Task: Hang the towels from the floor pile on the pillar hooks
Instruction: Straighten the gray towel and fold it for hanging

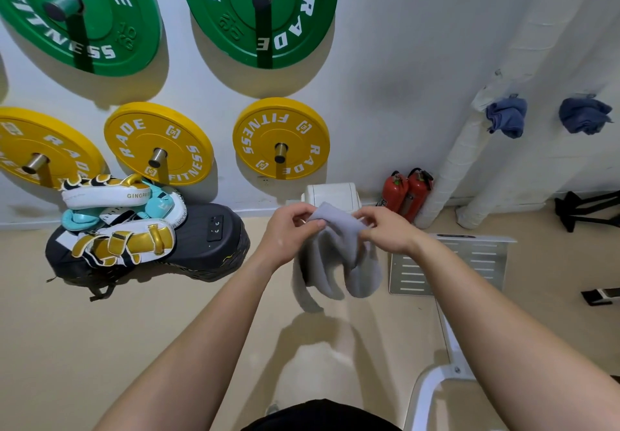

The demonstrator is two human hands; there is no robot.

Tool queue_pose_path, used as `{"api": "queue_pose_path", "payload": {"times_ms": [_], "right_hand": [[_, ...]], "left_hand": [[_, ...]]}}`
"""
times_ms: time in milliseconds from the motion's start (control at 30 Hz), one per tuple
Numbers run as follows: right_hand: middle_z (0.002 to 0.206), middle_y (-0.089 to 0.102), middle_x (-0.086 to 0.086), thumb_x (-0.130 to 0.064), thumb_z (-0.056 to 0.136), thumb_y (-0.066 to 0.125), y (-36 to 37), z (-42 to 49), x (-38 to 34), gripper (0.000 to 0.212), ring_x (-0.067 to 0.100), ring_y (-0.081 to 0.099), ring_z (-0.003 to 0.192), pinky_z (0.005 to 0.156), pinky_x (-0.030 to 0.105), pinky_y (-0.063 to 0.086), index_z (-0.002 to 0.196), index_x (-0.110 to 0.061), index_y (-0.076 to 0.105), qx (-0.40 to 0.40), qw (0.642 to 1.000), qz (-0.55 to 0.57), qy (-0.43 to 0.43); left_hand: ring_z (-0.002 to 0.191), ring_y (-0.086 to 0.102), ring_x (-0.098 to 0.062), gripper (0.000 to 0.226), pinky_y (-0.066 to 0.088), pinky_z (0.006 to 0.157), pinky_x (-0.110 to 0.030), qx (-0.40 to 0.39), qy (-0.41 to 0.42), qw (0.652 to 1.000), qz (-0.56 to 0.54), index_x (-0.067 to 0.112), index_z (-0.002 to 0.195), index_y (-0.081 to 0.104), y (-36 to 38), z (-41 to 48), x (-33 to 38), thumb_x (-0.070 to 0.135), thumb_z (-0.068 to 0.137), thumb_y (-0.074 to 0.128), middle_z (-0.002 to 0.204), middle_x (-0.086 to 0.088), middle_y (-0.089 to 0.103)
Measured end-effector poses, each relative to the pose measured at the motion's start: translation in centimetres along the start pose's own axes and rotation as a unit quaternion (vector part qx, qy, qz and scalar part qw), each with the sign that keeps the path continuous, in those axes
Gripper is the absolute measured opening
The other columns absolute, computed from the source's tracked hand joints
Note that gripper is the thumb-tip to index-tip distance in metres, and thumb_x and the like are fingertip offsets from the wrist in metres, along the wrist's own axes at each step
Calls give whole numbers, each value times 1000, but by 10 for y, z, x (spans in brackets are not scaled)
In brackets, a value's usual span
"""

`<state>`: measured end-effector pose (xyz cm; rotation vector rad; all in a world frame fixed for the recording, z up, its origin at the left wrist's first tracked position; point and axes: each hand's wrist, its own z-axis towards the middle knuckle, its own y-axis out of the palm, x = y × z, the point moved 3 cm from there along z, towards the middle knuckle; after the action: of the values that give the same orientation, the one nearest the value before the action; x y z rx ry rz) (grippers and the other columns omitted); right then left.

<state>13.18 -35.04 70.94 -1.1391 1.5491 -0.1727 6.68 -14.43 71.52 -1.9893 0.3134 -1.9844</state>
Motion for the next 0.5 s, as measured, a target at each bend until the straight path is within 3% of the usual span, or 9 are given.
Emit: {"api": "queue_pose_path", "payload": {"times_ms": [67,133,233,333,433,500], "right_hand": [[111,65,-9,-30,81,71,3,0,-17,43,12,66,97,84,28,53,122,-36,62,-11,998,58,-35],[110,63,-8,-28,86,72,4,1,-34,42,9,64,91,79,22,49,126,-34,60,-9,994,86,-67],[98,67,-2,-25,89,69,4,4,-49,23,7,60,75,68,20,44,111,-30,67,13,994,46,-99],[93,67,1,-29,86,72,5,6,-53,20,6,56,69,64,18,42,106,-30,68,-10,993,62,-96],[86,65,0,-29,88,72,5,8,-59,6,6,56,69,67,22,45,91,-27,68,-23,992,39,-118],[82,63,-5,-24,90,69,3,11,-63,9,7,55,67,65,22,43,83,-26,64,4,991,5,-136]], "left_hand": [[71,58,-5,9,47,69,-15,-15,-4,1000,5,14,96,77,6,2,1,15,88,74,85,-4,73],[68,56,-5,11,46,67,-16,-22,-4,1000,14,15,96,78,11,4,0,17,85,77,79,2,71],[67,55,-6,12,46,67,-21,-5,-15,1000,14,16,95,79,9,4,-4,20,84,79,75,6,70],[71,60,-8,11,49,71,-24,-5,-27,1000,6,15,94,80,3,2,-8,17,83,79,80,2,74],[73,62,-5,8,50,70,-16,-15,-28,999,2,14,92,80,2,-1,-10,14,84,79,83,-1,75],[66,57,-2,4,45,64,-12,-9,-29,1000,-1,16,88,79,2,-2,-11,19,85,77,75,3,71]]}}
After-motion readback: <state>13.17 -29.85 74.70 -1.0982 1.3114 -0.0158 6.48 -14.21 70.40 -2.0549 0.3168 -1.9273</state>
